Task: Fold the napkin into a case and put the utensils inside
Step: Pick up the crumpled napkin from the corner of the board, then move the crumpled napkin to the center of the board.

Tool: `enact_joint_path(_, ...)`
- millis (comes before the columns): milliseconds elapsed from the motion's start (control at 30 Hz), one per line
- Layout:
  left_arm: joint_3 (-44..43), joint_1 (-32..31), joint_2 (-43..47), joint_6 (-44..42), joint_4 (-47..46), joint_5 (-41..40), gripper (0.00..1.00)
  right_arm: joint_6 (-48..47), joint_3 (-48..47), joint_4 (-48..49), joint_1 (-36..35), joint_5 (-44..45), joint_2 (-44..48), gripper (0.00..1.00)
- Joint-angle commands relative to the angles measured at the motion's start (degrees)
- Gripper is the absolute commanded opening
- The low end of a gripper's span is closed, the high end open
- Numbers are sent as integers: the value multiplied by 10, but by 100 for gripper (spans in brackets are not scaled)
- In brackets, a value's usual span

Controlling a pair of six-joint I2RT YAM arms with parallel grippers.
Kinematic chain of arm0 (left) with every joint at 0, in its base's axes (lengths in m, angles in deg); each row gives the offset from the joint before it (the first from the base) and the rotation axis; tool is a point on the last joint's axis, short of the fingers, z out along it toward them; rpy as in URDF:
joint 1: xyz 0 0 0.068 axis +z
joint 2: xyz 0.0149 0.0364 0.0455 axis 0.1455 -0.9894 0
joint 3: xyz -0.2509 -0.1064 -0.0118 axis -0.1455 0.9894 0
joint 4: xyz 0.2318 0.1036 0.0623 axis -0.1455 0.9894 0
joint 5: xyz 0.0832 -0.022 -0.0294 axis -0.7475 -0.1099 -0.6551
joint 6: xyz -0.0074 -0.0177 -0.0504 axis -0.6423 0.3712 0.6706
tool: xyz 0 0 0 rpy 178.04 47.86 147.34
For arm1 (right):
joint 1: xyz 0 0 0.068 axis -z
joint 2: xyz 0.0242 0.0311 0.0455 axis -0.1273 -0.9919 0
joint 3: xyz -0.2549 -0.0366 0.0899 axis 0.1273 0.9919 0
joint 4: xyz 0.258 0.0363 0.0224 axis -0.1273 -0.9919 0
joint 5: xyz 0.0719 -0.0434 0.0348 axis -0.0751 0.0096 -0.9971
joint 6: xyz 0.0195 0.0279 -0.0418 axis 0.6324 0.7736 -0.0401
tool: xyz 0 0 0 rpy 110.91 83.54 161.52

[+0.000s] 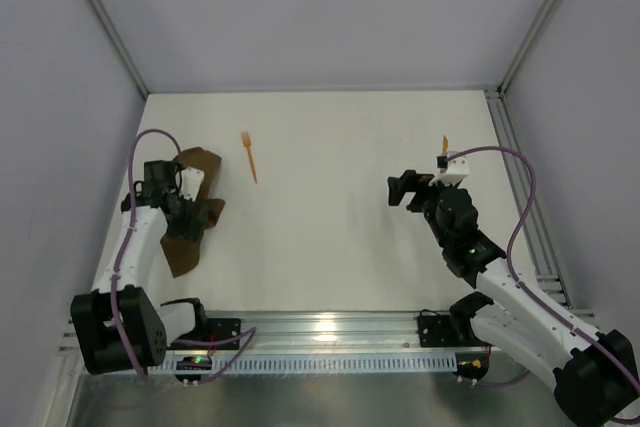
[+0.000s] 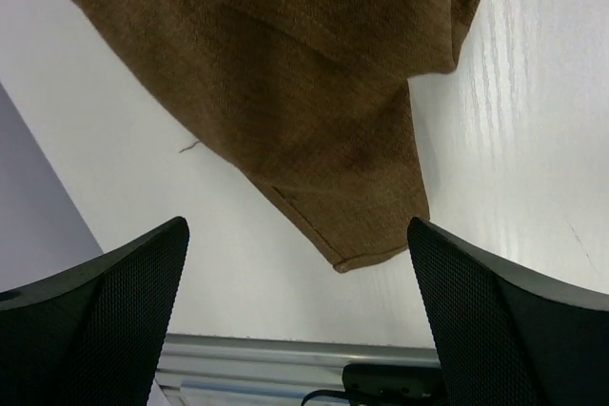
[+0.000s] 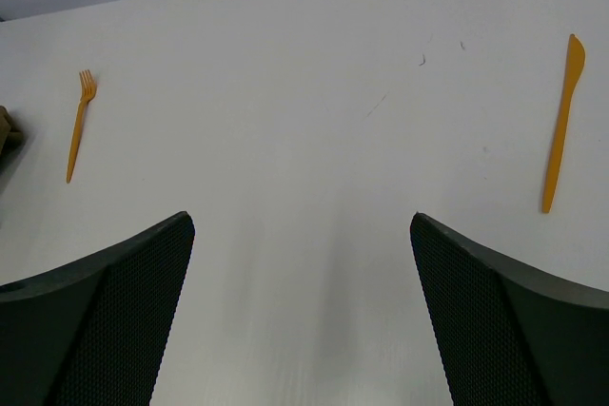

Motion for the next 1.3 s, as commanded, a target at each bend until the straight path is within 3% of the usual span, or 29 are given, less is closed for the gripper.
enact_joint_path(0,-19,0,-44,4,-81,-1,99,3,-15,12,-3,-8,-8,99)
enact_joint_path(200,-75,0,-169,31,-168,38,99,8,-19,9,-3,-12,-22,99)
enact_joint_path(267,-89,1,-192,33,-183,52,95,8,-20,7,-3,-15,-23,99)
enact_joint_path(333,-94,0,-222,25,-187,52,71,8,-20,3,-3,-16,-22,99)
enact_joint_path(367,-98,1,-226,23,-187,72,43,8,-20,1,-3,-16,-21,99)
enact_joint_path(400,-99,1,-227,20,-183,85,27,8,-21,0,-3,-17,-21,99)
enact_joint_path(433,-98,0,-214,18,-180,93,0,7,-22,-2,-3,-18,-21,99)
enact_joint_path(600,-97,0,-82,4,-127,185,0,2,-29,-7,-3,-34,-21,99)
enact_joint_path(733,-150,-16,40,-3,-5,237,0,-5,-51,-13,-3,-54,-30,99)
enact_joint_path(867,-223,-92,105,14,59,246,0,-23,-94,-30,-3,-106,-52,99)
enact_joint_path(1067,-351,-224,21,64,121,213,0,-28,-234,-146,-1,-202,-152,100)
enact_joint_path(1267,-418,-352,-172,41,85,197,0,-20,-276,-223,12,-169,-168,99)
